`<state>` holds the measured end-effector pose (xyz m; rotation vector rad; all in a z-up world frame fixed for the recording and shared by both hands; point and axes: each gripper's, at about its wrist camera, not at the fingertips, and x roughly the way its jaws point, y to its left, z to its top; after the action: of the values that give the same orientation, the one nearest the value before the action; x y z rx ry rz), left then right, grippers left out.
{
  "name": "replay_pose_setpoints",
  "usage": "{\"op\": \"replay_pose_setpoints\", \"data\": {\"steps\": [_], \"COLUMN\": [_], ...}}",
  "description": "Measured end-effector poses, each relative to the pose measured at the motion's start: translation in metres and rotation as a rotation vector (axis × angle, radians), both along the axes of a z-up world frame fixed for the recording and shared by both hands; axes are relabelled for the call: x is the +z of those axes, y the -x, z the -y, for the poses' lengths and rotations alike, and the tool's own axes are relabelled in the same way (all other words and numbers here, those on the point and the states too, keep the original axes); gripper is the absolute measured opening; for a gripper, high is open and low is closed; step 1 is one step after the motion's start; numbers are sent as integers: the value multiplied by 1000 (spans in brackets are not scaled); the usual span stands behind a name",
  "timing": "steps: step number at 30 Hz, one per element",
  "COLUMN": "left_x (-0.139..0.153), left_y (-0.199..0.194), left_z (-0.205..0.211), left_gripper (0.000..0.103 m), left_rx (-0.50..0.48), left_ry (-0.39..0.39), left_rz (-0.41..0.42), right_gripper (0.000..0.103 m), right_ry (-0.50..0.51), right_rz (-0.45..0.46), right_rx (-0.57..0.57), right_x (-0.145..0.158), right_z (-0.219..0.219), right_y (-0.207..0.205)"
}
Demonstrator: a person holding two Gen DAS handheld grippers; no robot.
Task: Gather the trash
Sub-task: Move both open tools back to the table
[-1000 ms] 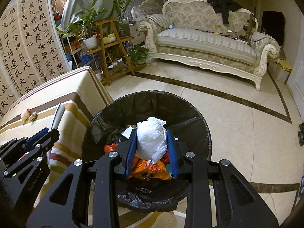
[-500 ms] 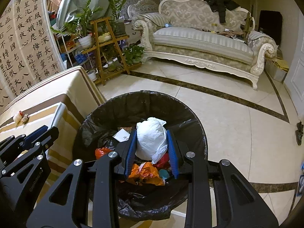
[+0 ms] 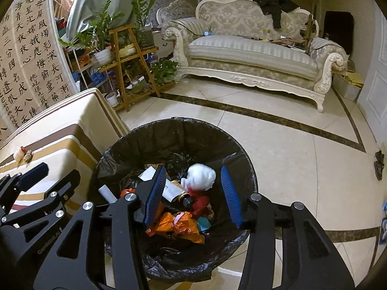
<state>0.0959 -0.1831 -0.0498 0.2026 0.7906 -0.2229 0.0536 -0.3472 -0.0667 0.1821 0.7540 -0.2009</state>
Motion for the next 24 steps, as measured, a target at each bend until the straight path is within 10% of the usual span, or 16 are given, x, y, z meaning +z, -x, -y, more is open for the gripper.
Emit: {"op": "replay_pose_setpoints", "data": {"steps": [24], "left_x": [11], "left_y": [-16], "left_z": [-108], "left_gripper": [73], "left_rx": [194], "left_ry": [12], "left_rz": [19], "right_gripper": [59], "right_ry": [3], "right_rz": [13], "right_rx": [125], "right_x": [19], "right_z": [-67], "right_y": [-27]}}
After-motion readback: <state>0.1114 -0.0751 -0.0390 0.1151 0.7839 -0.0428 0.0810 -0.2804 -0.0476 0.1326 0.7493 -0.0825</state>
